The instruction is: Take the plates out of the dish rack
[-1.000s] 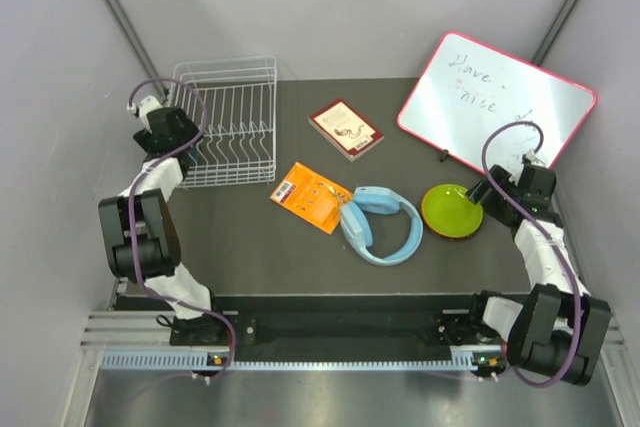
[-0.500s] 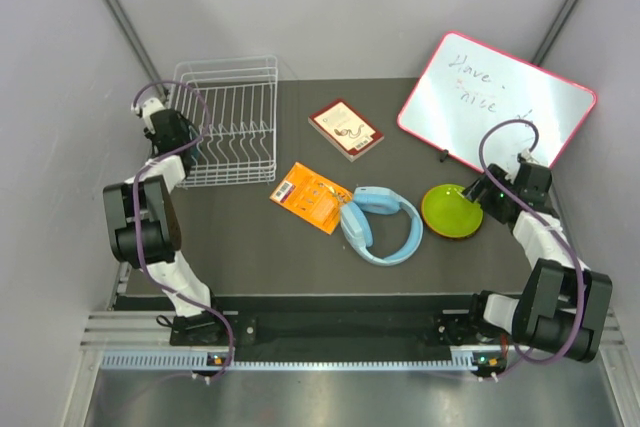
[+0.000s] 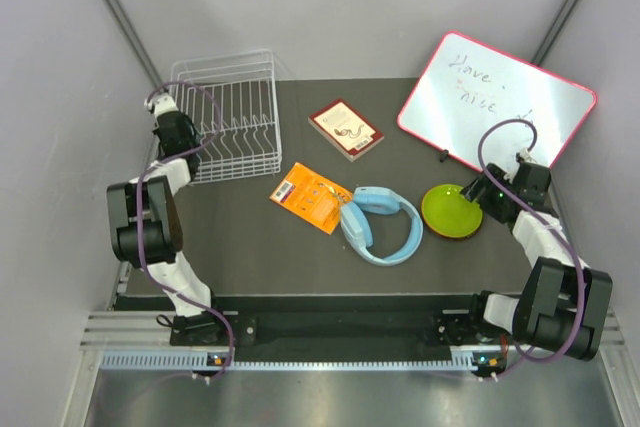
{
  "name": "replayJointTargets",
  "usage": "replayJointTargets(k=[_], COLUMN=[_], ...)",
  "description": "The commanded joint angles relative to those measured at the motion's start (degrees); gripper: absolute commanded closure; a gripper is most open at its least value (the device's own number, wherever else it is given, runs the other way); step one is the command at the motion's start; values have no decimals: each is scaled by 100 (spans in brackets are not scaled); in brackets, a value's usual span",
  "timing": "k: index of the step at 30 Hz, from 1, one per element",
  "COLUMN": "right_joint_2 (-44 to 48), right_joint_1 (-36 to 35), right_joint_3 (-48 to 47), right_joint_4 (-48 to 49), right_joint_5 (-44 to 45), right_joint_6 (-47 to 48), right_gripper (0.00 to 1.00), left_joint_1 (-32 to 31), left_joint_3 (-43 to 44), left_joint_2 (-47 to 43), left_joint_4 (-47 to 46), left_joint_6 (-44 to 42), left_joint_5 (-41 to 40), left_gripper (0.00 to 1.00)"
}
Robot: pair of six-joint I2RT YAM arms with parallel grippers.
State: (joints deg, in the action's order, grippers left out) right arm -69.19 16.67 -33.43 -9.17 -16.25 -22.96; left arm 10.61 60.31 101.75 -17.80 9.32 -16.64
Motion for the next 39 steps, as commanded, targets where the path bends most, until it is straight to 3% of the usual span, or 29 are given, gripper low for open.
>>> replayJointTargets(k=[1, 14, 21, 24, 28, 30, 32, 34, 39], right_joint_2=[125, 573, 1284, 1556, 1935, 2171, 2330, 2559, 2972], right_joint_1=[-5, -5, 3, -5, -14, -40, -84, -172, -664], right_joint_3=[-164, -190, -164, -234, -234, -199, -129, -6, 135], right_joint_4=[117, -234, -586, -822, -929, -911, -806, -623, -183], right_joint_5=[-54, 60, 140, 70, -290, -615, -1053, -1379, -1908], right_joint_6=[90, 178, 248, 248, 161, 90, -33, -173, -463], right_gripper=[28, 21, 2, 1, 1, 0, 1, 0, 0], left_joint_1=[-191, -1044, -1325, -1325, -1325, -1325, -1325, -1334, -1596], left_joint_3=[-204, -740, -881, -916, -697, -565, -573, -704, -1601], left_joint_2=[-138, -1306, -2335, -2809, -3362, -3574, -3724, -3952, -4313], left_joint_4=[-680, -1129, -725, -383, 556, 1137, 1505, 1525, 876], left_joint_6=[-114, -1222, -1152, -950, -162, 208, 780, 1428, 2582], left_joint_5=[-339, -1763, -2071, -1958, -1115, -431, 764, 1816, 3149], left_gripper=[100, 100, 100, 100, 100, 100, 100, 100, 100])
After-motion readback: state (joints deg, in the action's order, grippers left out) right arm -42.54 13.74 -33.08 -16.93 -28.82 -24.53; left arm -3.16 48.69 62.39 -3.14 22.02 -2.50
